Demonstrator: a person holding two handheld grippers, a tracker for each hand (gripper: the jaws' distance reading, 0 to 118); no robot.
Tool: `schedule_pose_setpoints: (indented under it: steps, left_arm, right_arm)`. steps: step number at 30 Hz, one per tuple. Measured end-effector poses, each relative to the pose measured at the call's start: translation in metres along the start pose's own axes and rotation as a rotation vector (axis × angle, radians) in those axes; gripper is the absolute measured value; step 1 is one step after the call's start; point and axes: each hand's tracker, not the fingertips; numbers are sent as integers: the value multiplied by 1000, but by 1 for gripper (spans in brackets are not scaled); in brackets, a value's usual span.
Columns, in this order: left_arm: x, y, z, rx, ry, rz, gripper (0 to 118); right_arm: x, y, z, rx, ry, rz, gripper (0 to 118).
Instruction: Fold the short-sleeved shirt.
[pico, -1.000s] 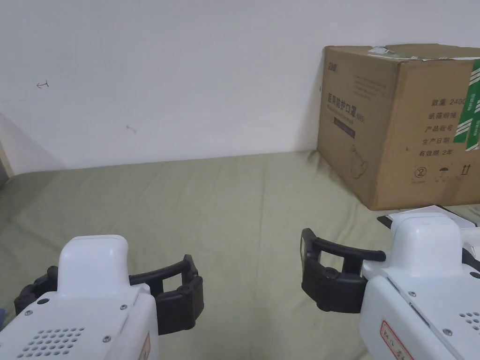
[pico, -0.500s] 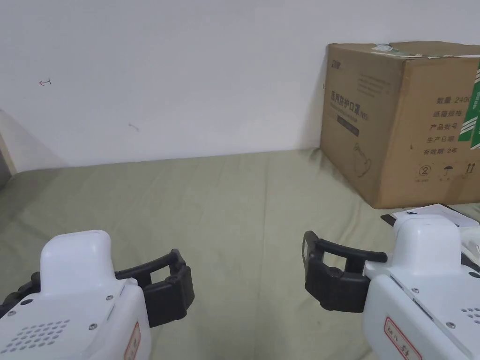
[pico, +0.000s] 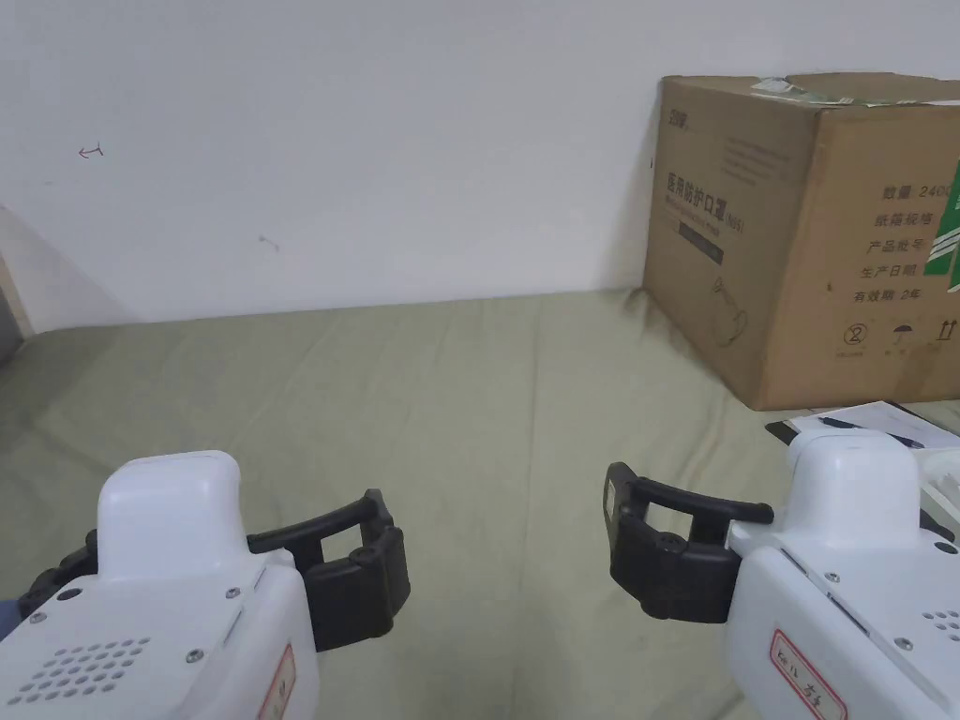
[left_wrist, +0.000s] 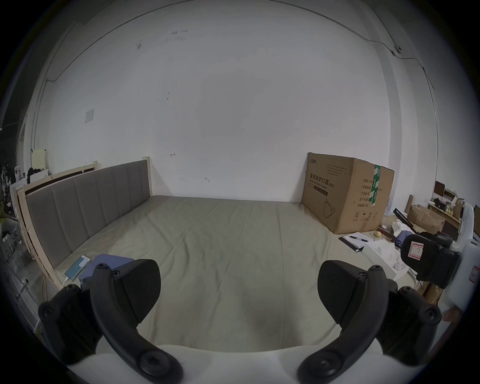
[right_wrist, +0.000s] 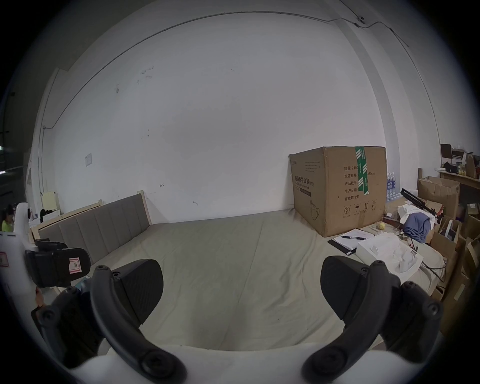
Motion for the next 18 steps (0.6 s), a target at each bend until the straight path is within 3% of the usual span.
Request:
schedule_pose_setpoints:
  steps: [12, 18]
  left_arm:
    - [-8, 3, -4, -92, -43, 75, 118]
    - [-7, 3, -2, -34, -30, 47, 118]
  right_arm:
    - [-3, -3, -4, -15, 15, 7, 118]
    - [-4, -4, -6, -24, 20, 8, 118]
